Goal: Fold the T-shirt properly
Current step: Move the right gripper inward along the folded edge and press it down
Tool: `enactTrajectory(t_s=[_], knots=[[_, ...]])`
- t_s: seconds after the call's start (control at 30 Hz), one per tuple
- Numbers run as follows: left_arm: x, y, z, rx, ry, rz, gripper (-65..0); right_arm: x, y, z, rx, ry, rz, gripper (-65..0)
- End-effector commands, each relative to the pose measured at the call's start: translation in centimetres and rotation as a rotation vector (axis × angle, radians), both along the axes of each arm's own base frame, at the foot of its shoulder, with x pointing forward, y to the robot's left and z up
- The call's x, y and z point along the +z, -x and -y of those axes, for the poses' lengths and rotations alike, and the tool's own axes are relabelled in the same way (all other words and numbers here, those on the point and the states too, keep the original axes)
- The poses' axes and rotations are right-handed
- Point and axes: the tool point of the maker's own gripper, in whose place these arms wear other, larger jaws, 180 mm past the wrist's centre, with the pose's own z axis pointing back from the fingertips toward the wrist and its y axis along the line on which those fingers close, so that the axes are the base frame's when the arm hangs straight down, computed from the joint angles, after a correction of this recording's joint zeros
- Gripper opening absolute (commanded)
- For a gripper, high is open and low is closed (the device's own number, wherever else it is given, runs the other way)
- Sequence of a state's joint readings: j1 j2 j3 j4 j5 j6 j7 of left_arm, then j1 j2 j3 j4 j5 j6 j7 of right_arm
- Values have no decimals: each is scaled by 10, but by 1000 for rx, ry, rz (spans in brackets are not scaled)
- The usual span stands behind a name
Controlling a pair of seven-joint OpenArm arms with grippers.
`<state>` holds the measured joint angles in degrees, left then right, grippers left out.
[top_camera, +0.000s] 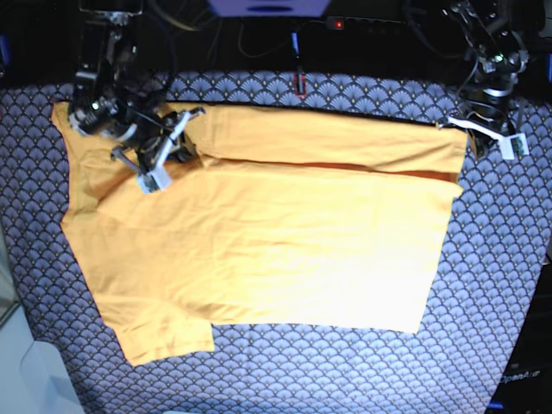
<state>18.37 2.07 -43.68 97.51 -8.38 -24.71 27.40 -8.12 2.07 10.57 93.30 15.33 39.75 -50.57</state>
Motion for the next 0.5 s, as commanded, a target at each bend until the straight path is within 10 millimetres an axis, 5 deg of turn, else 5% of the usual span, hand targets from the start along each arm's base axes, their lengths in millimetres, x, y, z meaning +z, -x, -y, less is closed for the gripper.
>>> enactTrajectory(t_s=[0.0,0.07,0.2,0.33,0.47], knots=[[13,-5,-2,-6,-18,45,-650,21,-26,-7,14,-28,85,-625],[13,-5,-3,-6,-19,45,-650,42,-55,-6,24,-13,142,-625],[12,-3,-4,-7,-24,36,-650,75,-83,17,35,88,203,-625],[13,-5,-2,-15,-23,39,-650,86,-83,28,41,138,227,-625],[15,-13,5,-36,-18,54,-650,73,-61,36,40,159,190,-625]])
